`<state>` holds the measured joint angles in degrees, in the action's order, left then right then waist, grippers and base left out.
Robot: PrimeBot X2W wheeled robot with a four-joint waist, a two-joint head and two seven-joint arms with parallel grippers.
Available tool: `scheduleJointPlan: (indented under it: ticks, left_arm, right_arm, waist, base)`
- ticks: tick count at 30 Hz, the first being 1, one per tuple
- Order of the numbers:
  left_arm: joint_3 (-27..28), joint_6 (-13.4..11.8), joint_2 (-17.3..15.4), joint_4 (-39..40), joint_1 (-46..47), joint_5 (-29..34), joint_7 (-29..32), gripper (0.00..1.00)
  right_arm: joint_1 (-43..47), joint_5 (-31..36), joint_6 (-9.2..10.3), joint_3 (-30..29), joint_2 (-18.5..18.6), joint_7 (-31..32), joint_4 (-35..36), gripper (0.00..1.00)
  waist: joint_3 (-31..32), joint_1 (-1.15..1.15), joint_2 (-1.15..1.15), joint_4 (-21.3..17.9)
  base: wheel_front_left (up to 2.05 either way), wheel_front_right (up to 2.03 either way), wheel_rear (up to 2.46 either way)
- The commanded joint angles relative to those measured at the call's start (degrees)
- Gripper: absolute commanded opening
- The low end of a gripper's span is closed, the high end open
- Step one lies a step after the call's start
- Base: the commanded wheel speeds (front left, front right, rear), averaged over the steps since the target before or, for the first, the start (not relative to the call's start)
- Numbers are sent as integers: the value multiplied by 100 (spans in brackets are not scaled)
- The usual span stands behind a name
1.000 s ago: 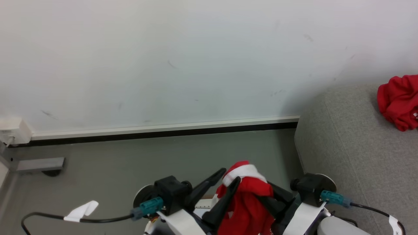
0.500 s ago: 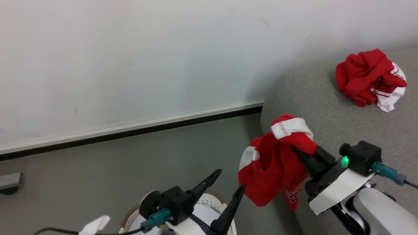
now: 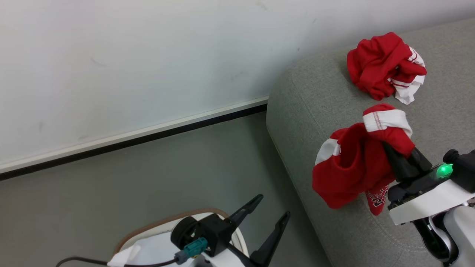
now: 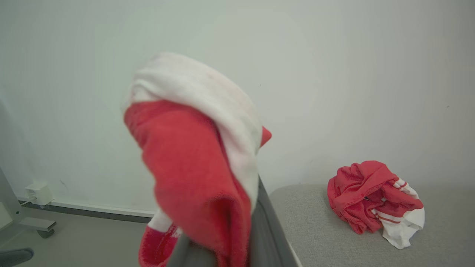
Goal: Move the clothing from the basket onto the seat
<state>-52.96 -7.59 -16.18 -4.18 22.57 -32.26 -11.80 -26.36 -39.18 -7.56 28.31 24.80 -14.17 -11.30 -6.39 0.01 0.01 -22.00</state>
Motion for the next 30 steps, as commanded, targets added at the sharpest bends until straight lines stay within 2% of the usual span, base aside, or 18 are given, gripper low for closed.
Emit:
scheduleJointPlan:
  ticks: [1,8,14,18,24,27,30]
  left_arm:
    - [-7,23,12,-29,83,78,-43,100]
    - [56,28,-19,-50,305,141,-55,100]
    - [122,73,-107,-40,675,246,-4,100]
    - [251,69,-162,-32,901,266,-42,100]
    - [445,6,-198,4,1060,245,-122,100]
    - [506,-32,-207,38,1087,241,-160,100]
    - [550,-67,-241,70,1083,261,-181,100]
  right_arm:
    - [76,45,13,-129,-39,7,40,0]
    - [-334,206,13,-904,-308,143,-115,0]
    - [-1536,491,13,-1857,-327,376,-595,0]
    - [-2631,859,13,-2708,-106,591,-1018,0]
    - [-4279,1691,13,-3880,512,1154,-1622,0]
    - [-4897,2174,13,-4379,839,1388,-1941,0]
    - [-5145,2651,13,-4850,1042,1527,-2320,0]
  waist:
    - [-79,-1,-1,29]
    - [-653,-1,-1,288]
    - [-1443,-1,-1,670]
    - [-1908,-1,-1,1002]
    - [-2436,-1,-1,1443]
    - [-2684,-1,-1,1632]
    - [-2931,-1,-1,1774]
  base:
    - [0,0,0]
    - [0,0,0]
    - [0,0,0]
    - [0,0,0]
    - [0,0,0]
    - [0,0,0]
    - [0,0,0]
